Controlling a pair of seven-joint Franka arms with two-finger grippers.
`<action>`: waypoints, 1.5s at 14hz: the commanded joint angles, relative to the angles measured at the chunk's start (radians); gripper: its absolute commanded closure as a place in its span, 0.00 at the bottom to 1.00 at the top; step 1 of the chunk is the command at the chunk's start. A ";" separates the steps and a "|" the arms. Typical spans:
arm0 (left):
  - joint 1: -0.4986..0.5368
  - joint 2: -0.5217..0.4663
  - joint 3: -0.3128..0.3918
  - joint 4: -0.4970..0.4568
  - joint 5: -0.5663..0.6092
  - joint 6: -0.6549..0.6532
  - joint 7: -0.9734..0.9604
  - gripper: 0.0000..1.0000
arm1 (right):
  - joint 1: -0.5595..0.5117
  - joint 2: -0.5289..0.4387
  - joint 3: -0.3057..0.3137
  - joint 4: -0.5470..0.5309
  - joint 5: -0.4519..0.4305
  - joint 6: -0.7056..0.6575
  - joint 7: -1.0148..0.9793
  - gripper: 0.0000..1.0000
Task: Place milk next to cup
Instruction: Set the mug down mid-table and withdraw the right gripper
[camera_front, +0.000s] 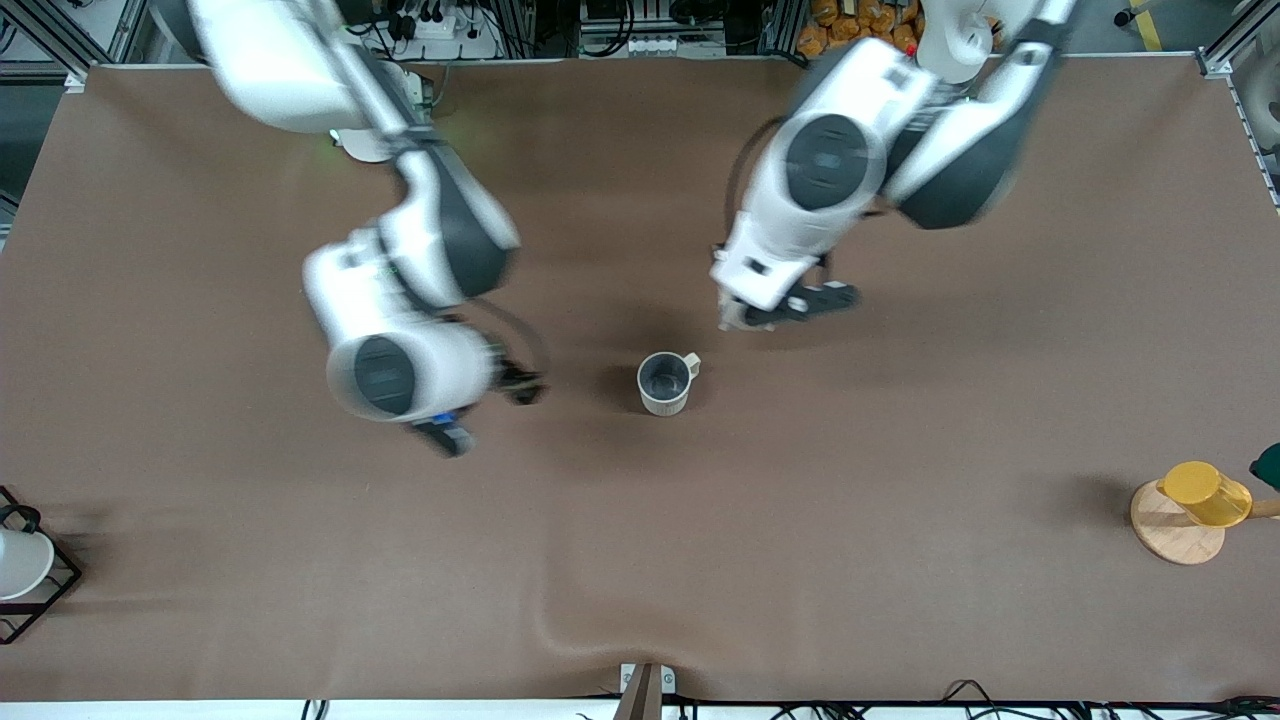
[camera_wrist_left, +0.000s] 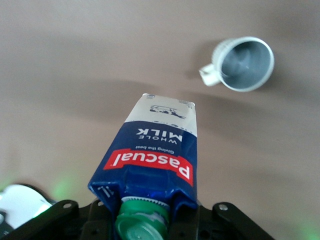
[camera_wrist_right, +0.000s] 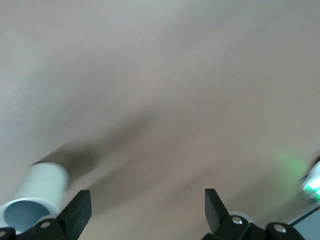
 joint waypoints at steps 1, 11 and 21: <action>-0.087 0.076 0.009 0.083 -0.012 0.045 -0.107 1.00 | -0.154 -0.039 0.017 -0.030 -0.061 -0.058 -0.367 0.00; -0.141 0.210 0.023 0.096 0.030 0.244 -0.116 1.00 | -0.411 -0.183 0.017 -0.302 -0.133 0.162 -0.916 0.00; -0.142 0.262 0.063 0.096 0.063 0.246 -0.048 1.00 | -0.428 -0.676 0.018 -0.686 -0.188 0.433 -0.921 0.00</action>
